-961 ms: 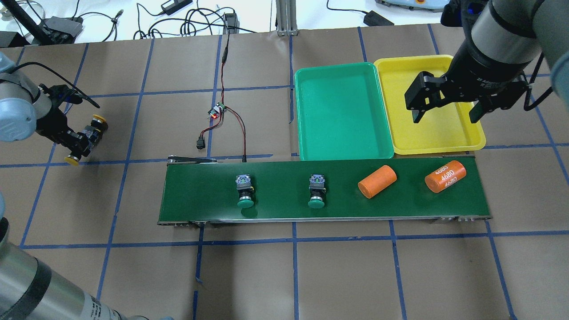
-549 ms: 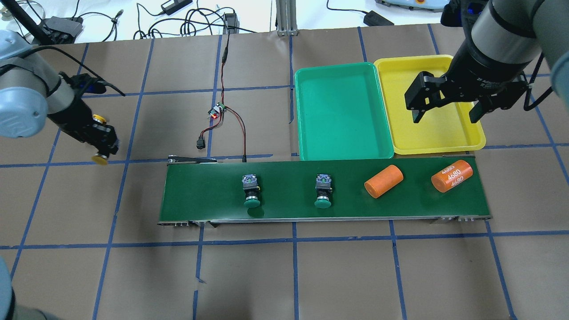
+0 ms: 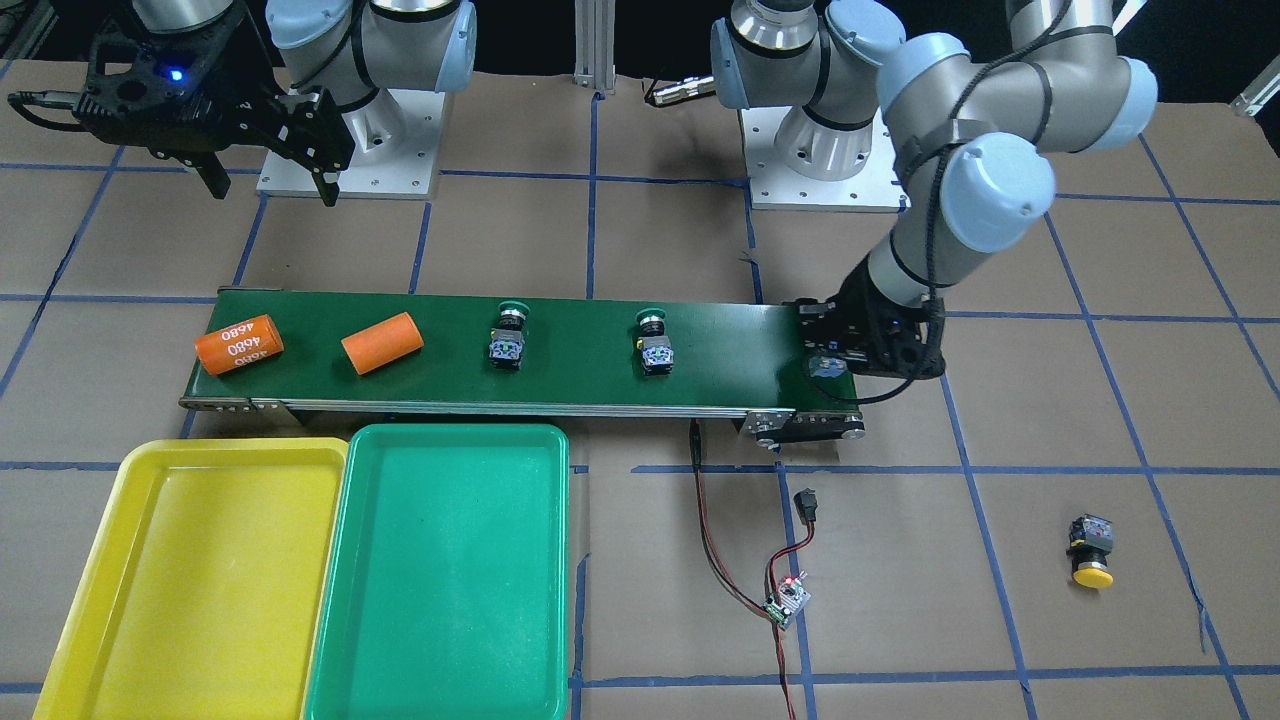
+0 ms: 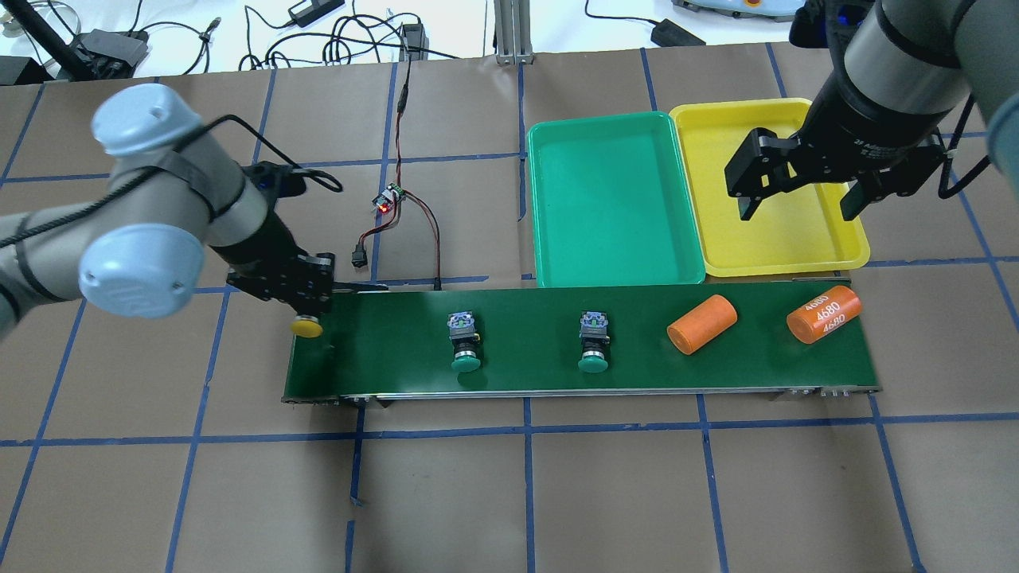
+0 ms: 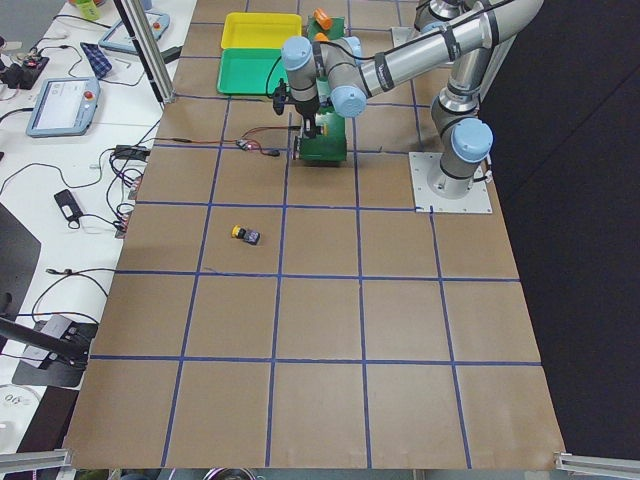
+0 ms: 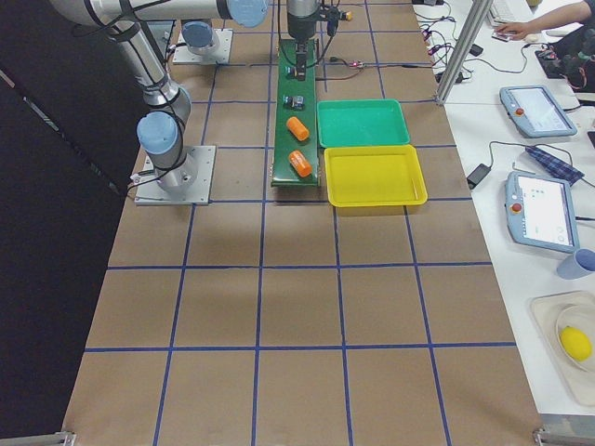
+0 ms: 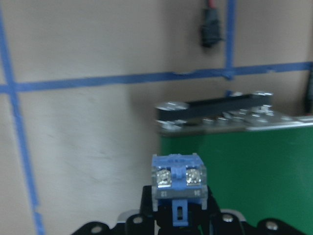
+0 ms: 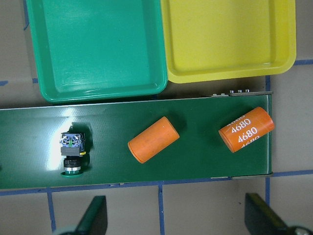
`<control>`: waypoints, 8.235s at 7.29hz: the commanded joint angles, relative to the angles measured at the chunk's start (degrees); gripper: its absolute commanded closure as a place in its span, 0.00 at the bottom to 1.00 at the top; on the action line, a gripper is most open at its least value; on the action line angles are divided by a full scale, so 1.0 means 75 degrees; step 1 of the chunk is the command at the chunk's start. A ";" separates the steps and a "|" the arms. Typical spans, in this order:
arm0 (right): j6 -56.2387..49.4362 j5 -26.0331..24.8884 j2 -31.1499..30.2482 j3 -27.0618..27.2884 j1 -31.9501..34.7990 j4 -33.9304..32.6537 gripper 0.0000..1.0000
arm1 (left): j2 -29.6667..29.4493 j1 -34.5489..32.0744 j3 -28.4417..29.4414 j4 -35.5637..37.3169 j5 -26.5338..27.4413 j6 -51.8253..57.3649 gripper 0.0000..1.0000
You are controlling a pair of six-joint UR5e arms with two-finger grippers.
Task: Sort buttons by color to trays
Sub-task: 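Place the yellow-capped switch on the belt with the left gripper, then grasp yellow switch with left gripper while right gripper grasps green switch, then set yellow switch on belt with left gripper while right drops green switch in green tray, then raise the left gripper away while lowering the right gripper to the belt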
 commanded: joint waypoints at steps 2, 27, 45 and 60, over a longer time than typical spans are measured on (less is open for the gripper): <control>0.0000 0.0000 0.0012 0.0000 0.0000 -0.0010 0.00 | -0.0277 -0.0676 -0.0251 0.0278 0.0044 -0.0371 1.00; 0.0000 0.0165 0.1942 0.1934 0.0410 -0.1905 0.00 | -0.4369 0.3391 0.3710 0.1088 0.1367 0.6192 1.00; 0.0117 0.0164 0.4887 -0.1840 0.0773 -0.1218 0.15 | 0.0017 -0.0898 -0.0778 0.1002 -0.0050 -0.1226 1.00; -0.0152 0.0340 0.1639 0.3094 0.0585 -0.3725 0.01 | 0.0848 0.0051 0.3500 -0.3191 0.0396 0.0215 0.00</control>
